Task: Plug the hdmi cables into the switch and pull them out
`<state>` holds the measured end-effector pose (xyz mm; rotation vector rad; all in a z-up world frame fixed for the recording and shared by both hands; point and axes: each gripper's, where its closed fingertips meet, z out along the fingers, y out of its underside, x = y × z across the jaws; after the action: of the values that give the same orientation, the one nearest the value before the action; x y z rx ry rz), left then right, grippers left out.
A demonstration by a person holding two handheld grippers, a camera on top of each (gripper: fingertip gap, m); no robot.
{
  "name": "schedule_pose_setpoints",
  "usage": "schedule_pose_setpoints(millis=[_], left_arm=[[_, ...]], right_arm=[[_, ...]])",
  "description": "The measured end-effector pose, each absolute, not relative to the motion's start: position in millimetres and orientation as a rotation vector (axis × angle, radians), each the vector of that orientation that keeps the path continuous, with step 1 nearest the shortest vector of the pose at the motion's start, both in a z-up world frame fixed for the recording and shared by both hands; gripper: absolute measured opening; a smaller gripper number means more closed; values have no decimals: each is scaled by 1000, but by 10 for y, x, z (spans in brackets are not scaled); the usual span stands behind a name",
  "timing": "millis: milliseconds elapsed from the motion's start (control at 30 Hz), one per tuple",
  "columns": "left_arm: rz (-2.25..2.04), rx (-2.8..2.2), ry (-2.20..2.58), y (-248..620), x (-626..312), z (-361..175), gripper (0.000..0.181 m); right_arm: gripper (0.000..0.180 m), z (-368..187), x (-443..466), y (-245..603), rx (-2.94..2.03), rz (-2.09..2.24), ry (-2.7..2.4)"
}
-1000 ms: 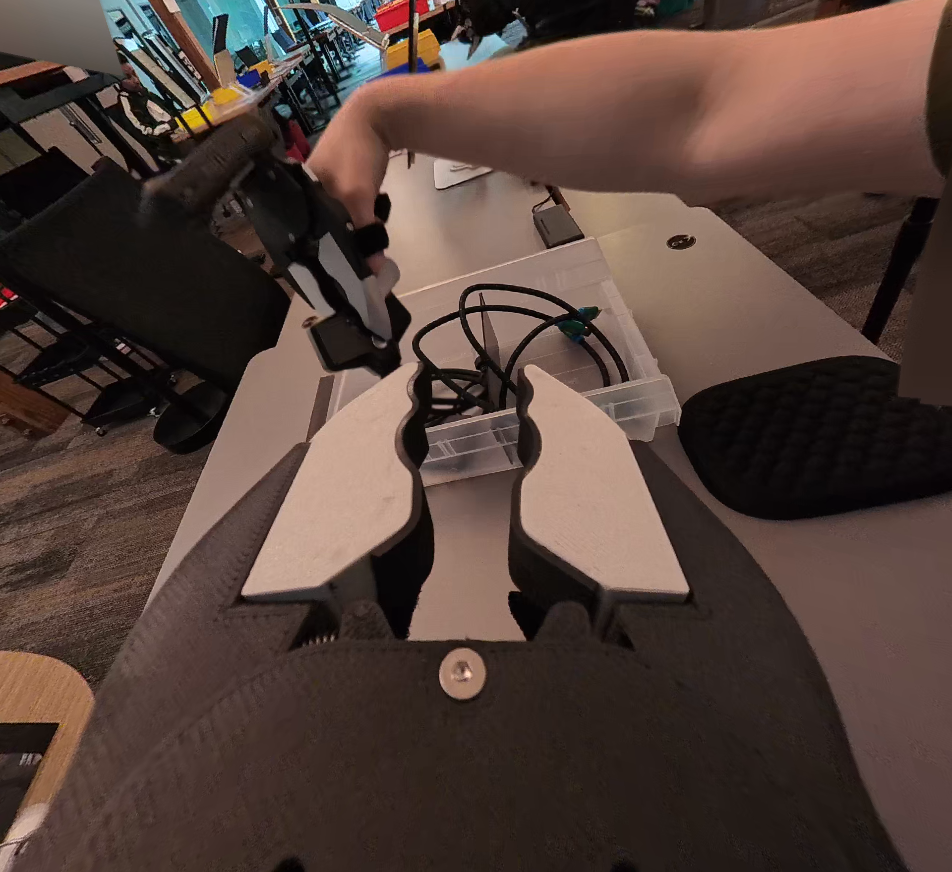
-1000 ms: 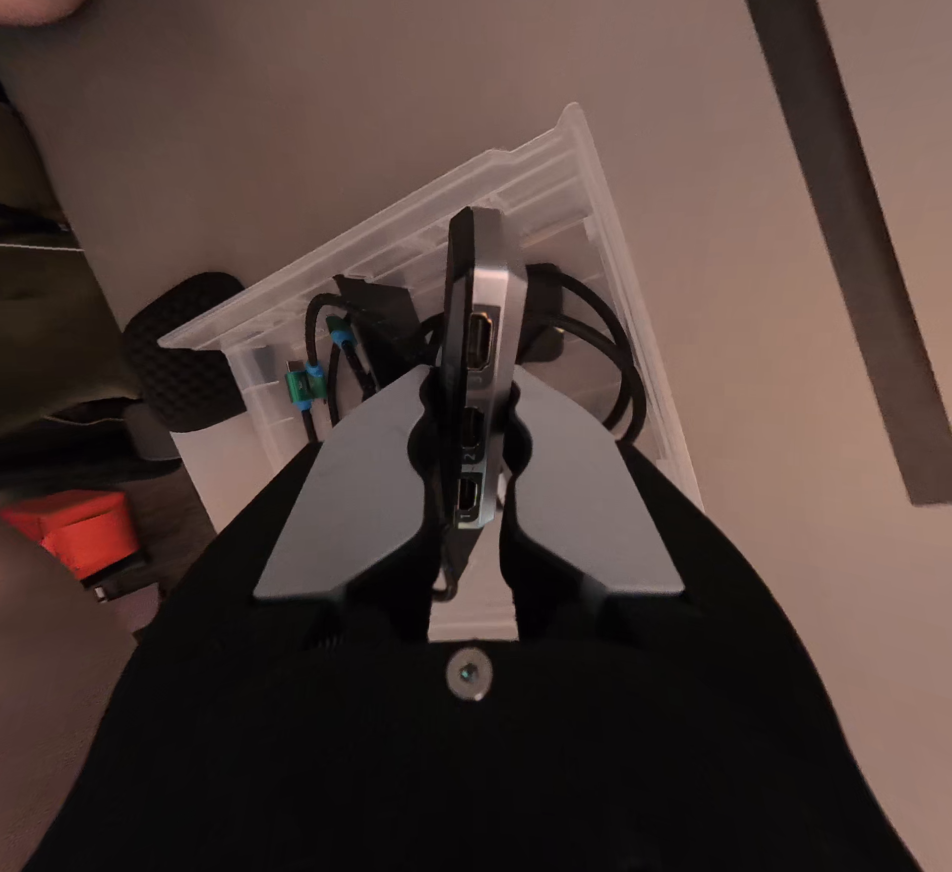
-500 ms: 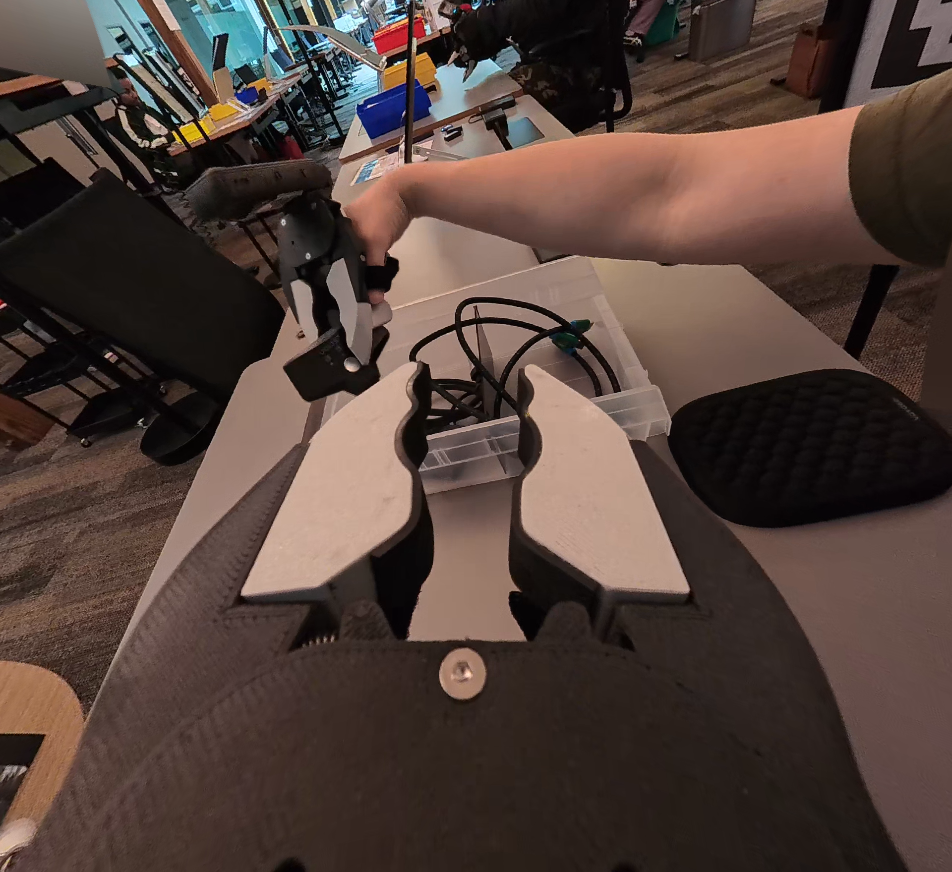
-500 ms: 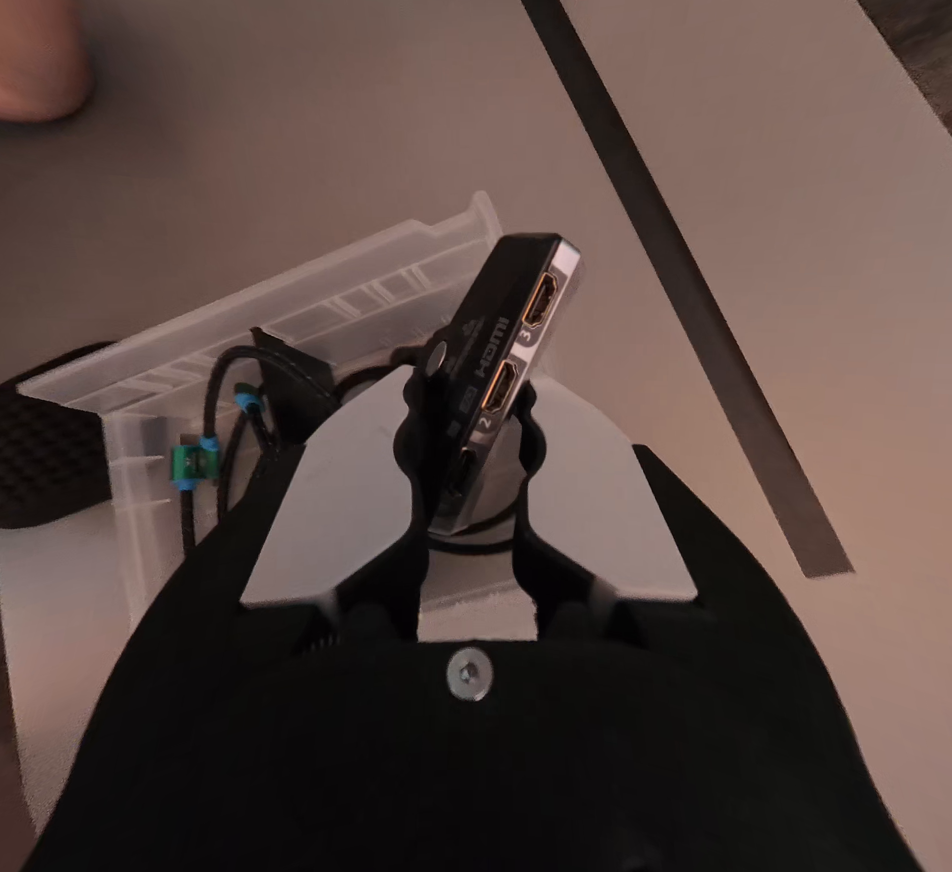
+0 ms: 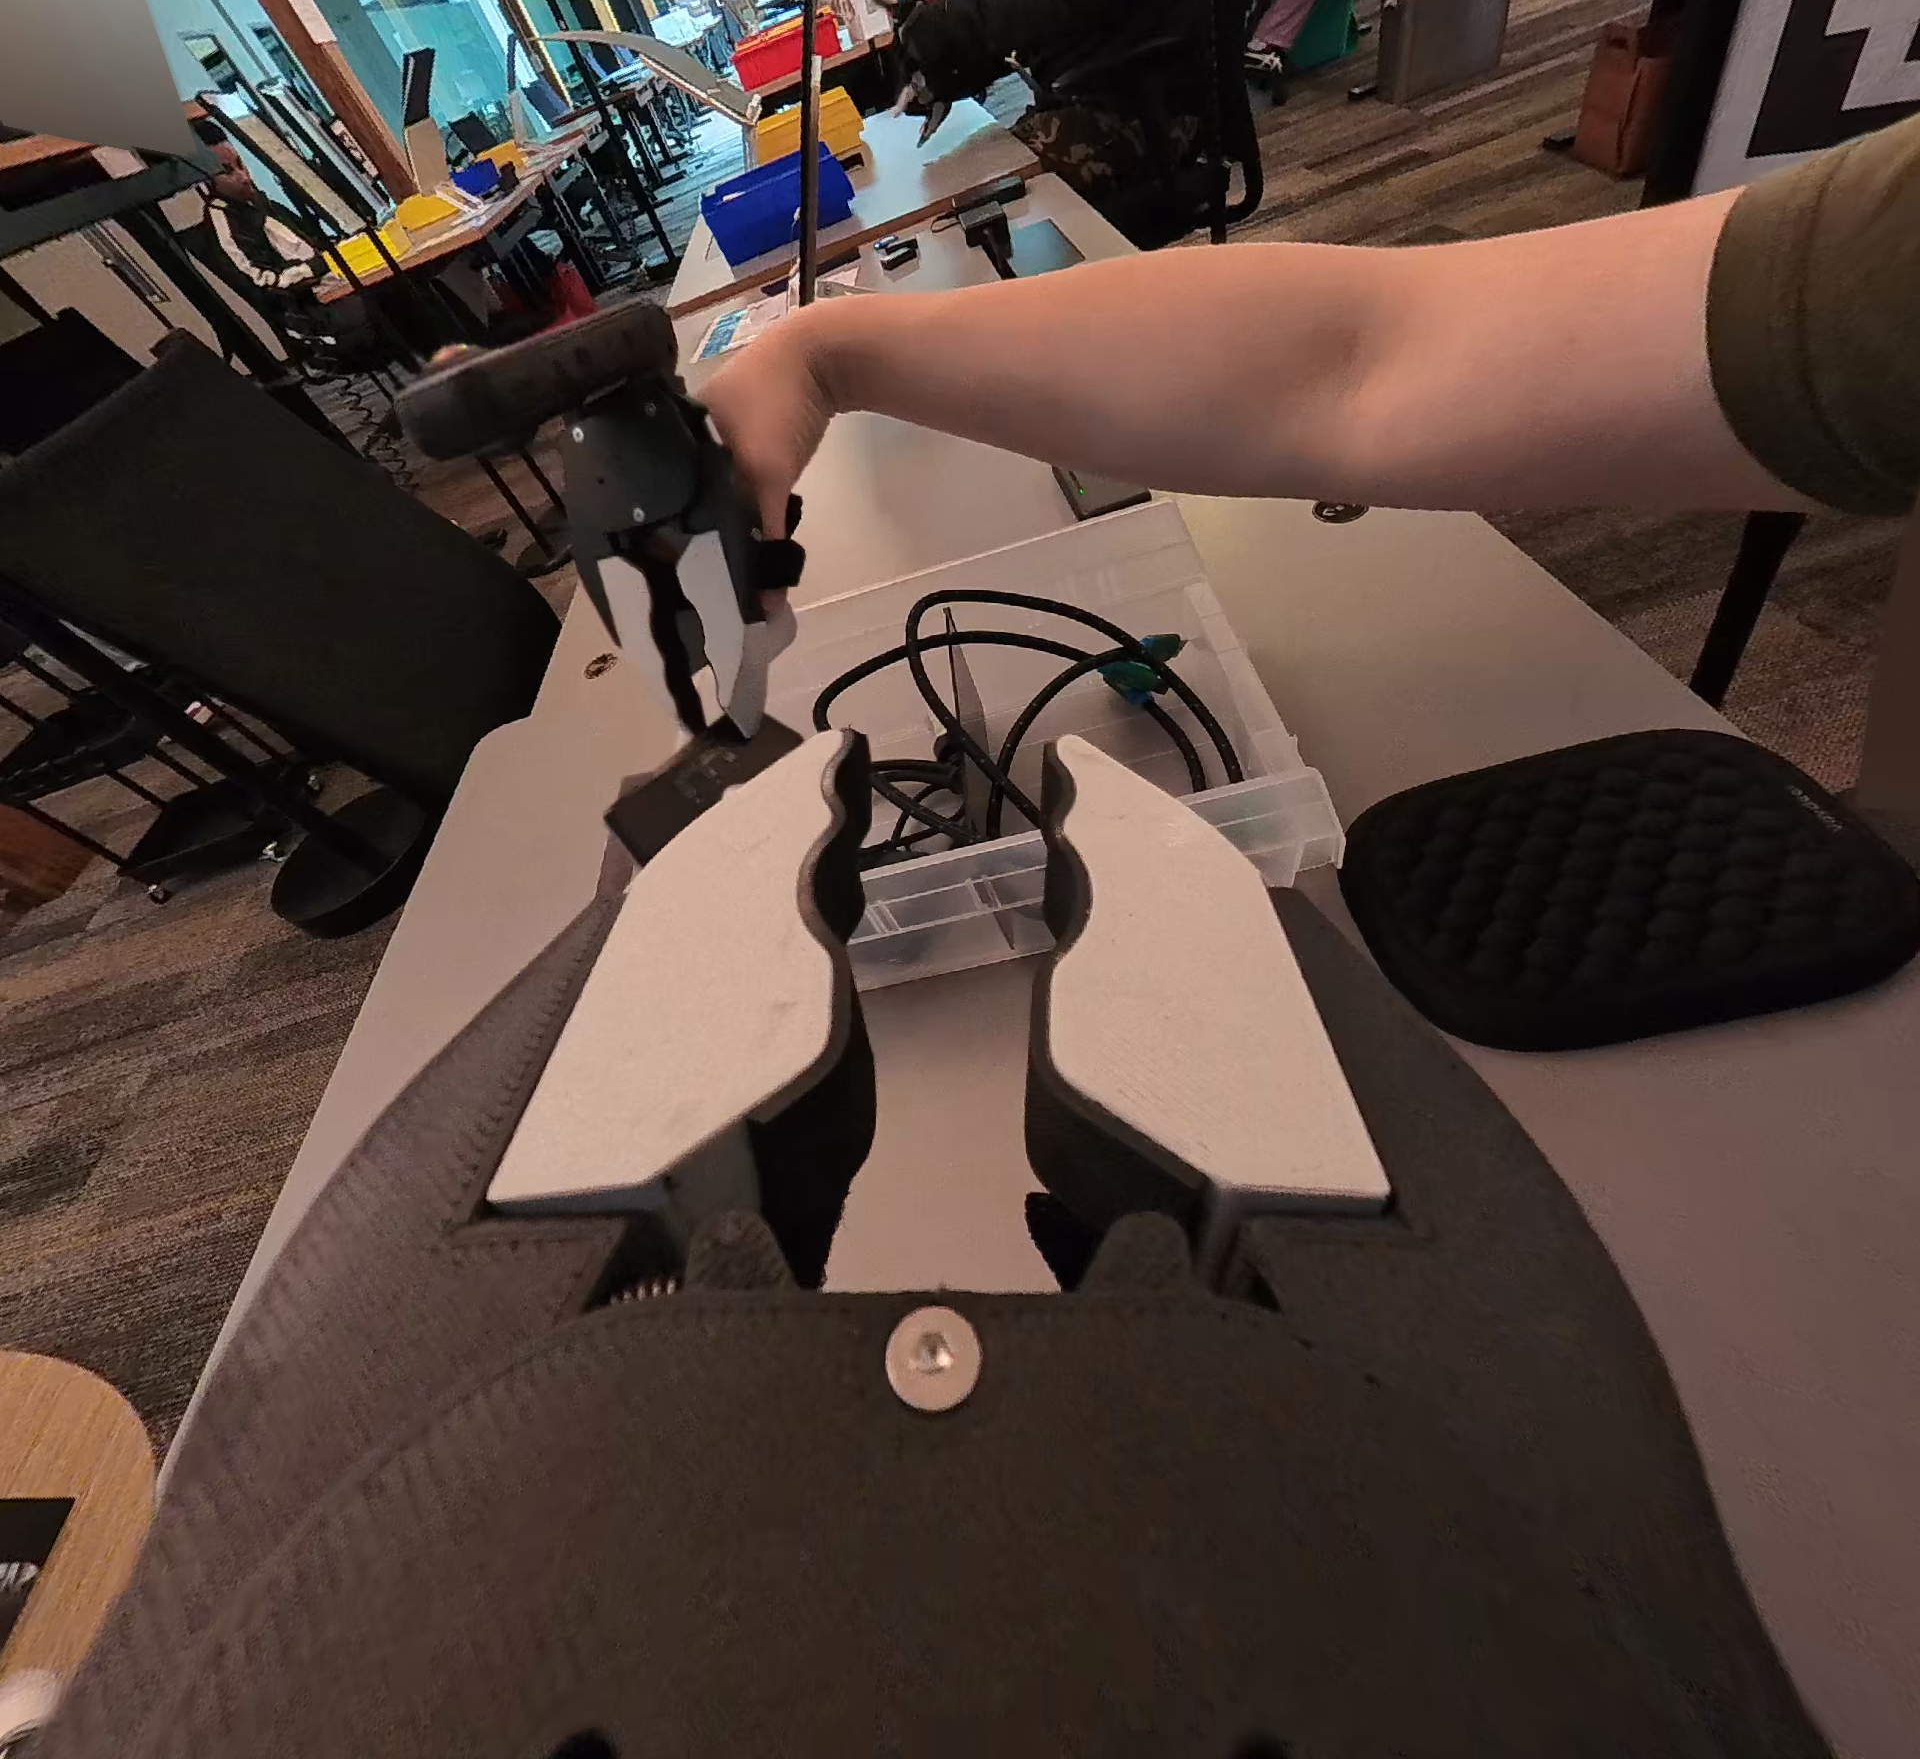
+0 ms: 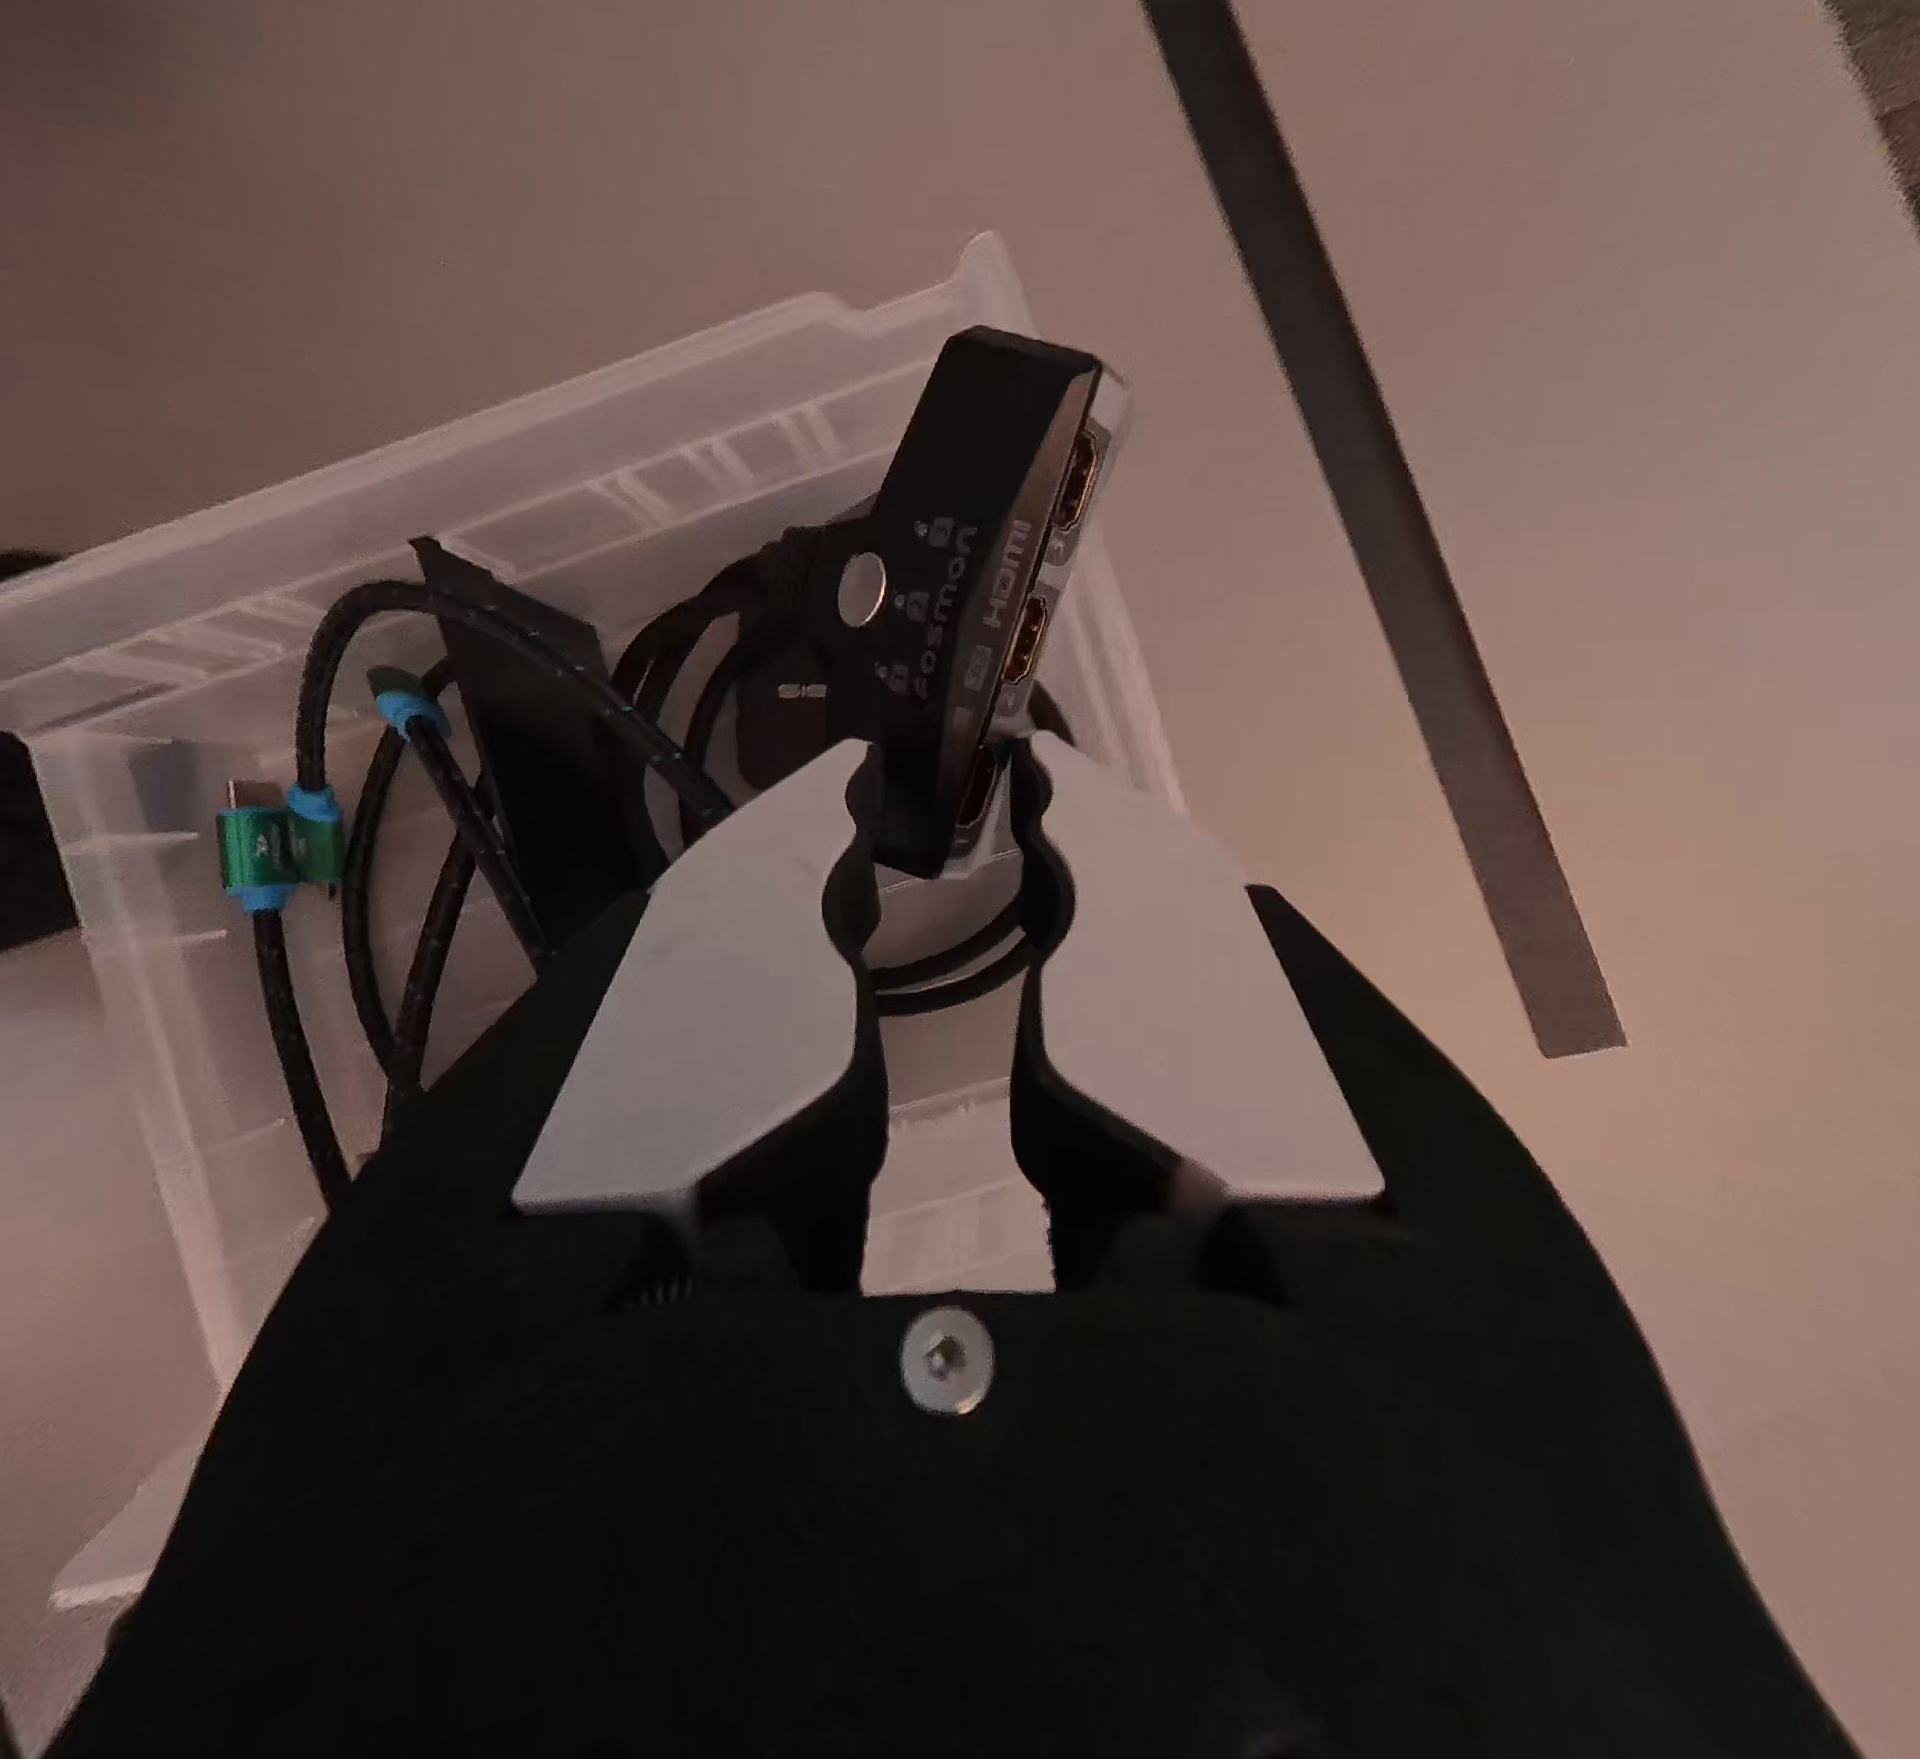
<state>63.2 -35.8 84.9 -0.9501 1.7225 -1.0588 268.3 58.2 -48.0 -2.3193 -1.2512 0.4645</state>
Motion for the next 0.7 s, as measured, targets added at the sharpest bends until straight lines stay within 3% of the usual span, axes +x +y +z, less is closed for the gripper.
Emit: schedule_pose_setpoints(millis=[267,633,700], left_arm=[[-1063,-943,1735,-403,660,836,30],[-1049,-948,1668,-379,586,998,32],[-1006,-974,1602,-318,518,1109,33]], right_arm=[[24,-911,2729,536,-2484,109,-1443],[35,-142,2978,128,-2329,94,-884],[48,-24,3111,-95,-2295,69,-652]])
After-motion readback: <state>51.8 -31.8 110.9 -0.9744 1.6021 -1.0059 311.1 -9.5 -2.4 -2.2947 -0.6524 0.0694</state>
